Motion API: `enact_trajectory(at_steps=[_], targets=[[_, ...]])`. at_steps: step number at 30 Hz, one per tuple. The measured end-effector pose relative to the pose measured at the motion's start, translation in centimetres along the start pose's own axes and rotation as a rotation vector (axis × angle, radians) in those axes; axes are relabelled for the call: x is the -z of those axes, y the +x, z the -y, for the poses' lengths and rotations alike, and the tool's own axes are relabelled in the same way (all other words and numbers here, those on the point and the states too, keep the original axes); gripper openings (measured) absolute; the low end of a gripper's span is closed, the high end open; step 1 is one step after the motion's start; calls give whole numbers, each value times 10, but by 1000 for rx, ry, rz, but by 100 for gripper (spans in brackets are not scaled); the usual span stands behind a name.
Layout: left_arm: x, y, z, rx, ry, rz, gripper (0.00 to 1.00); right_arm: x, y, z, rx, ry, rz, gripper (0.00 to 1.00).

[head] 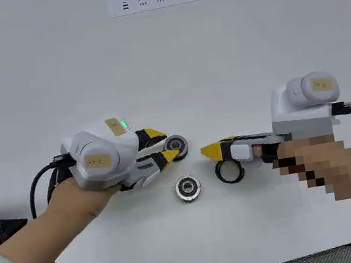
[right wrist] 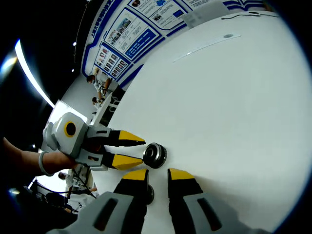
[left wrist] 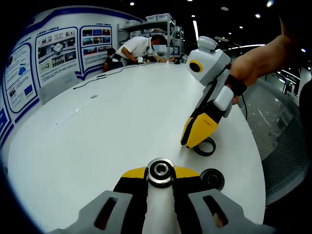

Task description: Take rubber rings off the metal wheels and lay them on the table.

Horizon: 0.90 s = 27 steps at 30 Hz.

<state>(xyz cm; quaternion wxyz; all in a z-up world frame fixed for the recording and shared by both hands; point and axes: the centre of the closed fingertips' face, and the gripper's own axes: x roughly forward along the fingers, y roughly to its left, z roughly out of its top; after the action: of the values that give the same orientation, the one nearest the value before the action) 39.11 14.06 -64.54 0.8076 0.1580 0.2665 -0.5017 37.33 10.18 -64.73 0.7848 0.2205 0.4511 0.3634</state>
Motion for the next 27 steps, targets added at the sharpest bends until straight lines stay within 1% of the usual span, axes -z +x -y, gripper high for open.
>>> enact_trajectory(at_steps=[2, 4, 9, 13, 18, 21, 27], targets=[[0, 1, 1, 5, 3, -3, 20, -2, 3, -1, -9, 3, 2, 17], [2, 3, 1, 7, 10, -16, 18, -4, 7, -1, -16, 11, 4, 17], [6, 5, 3, 17, 19, -33, 16, -6, 13, -1, -24, 21, 4, 17], [5, 6, 3, 20, 23, -33, 15, -8, 16, -1, -30, 34, 10, 17], [5, 7, 2, 23, 31, -35, 14, -8, 22, -2, -35, 43, 5, 19], [6, 7, 1, 26, 28, -33, 13, -10, 25, -3, -41, 49, 15, 20], [6, 7, 1, 28, 30, -33, 13, -11, 33, -4, -49, 60, 10, 22]])
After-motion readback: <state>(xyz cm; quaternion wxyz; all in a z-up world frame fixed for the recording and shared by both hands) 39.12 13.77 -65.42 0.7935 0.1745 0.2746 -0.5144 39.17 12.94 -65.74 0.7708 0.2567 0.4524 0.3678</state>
